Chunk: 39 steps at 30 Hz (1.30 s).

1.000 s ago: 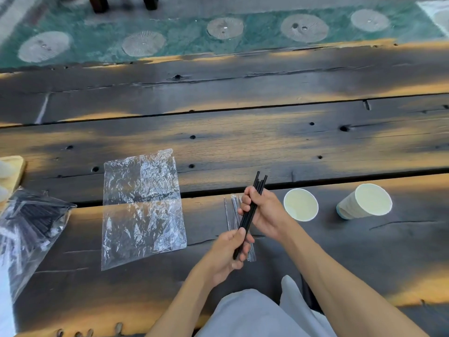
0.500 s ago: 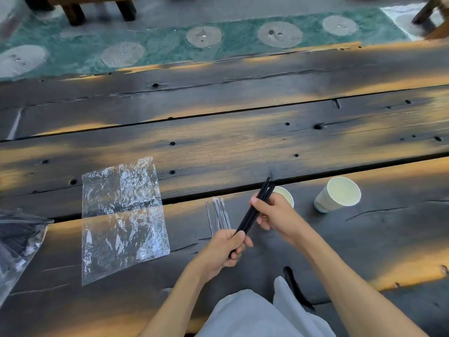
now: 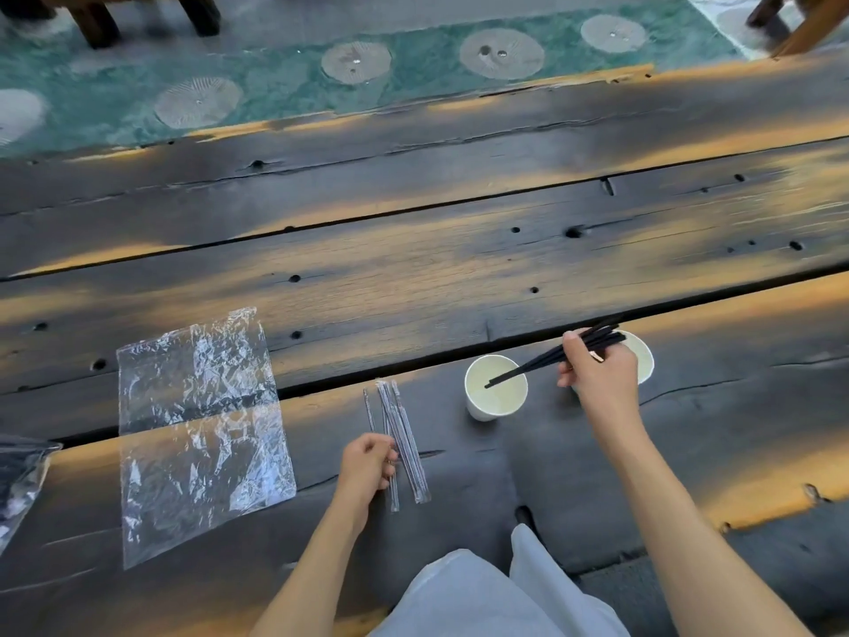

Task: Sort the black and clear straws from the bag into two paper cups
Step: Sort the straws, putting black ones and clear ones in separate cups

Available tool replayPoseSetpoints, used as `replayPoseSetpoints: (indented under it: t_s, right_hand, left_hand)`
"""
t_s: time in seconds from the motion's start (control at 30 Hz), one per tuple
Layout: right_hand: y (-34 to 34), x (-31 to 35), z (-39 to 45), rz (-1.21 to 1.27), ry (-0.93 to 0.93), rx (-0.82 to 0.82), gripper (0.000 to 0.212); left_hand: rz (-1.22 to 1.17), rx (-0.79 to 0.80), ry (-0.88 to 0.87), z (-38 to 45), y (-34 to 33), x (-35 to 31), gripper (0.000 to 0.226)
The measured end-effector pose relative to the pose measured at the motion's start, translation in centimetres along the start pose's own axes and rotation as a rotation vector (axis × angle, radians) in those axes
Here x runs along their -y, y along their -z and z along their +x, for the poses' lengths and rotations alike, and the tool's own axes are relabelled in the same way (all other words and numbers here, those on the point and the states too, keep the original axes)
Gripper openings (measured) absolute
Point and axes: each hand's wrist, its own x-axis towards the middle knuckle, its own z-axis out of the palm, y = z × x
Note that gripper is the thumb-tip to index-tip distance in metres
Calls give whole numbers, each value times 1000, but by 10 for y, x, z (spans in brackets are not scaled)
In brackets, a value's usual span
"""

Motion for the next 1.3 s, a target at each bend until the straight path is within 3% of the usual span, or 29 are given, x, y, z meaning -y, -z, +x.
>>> replayPoseSetpoints:
  t_s: [0.2, 0.37, 0.47, 0.57, 0.63, 0.73, 0.8, 0.9, 1.07, 1.3]
  right_hand:
    - [-17, -10, -5, -202, -44, 148, 18]
    - [-14, 15, 1, -170, 12, 62, 6]
    - [-29, 39, -13, -146, 156, -4, 12]
    - [-68, 40, -43, -130, 175, 206, 16]
    - [-103, 11, -62, -205, -8, 460, 22]
    - [-141, -51, -72, -586, -218, 716, 31]
    - [-154, -76, -66, -789, -252, 700, 37]
    - [-164, -97, -54, -869, -313, 640, 35]
    - [-180, -119, -54, -653, -437, 635, 26]
    - [-186, -129, -60, -646, -379, 651, 21]
  left_hand:
    - [7, -52, 49, 5, 7, 8, 21]
    - [-4, -103, 69, 15, 14, 16, 22]
    - [-7, -140, 73, 21, 18, 18, 20]
    - [14, -183, 43, 26, 17, 16, 20]
    - [36, -201, 31, 29, 16, 13, 20]
    - [104, -214, -4, 34, 14, 12, 22]
    - [159, -208, 2, 38, 15, 14, 25]
    - [134, -205, 49, 37, 13, 8, 29]
    - [64, -105, 86, 42, 2, 6, 28]
    - [114, -60, 32, 38, -1, 5, 19]
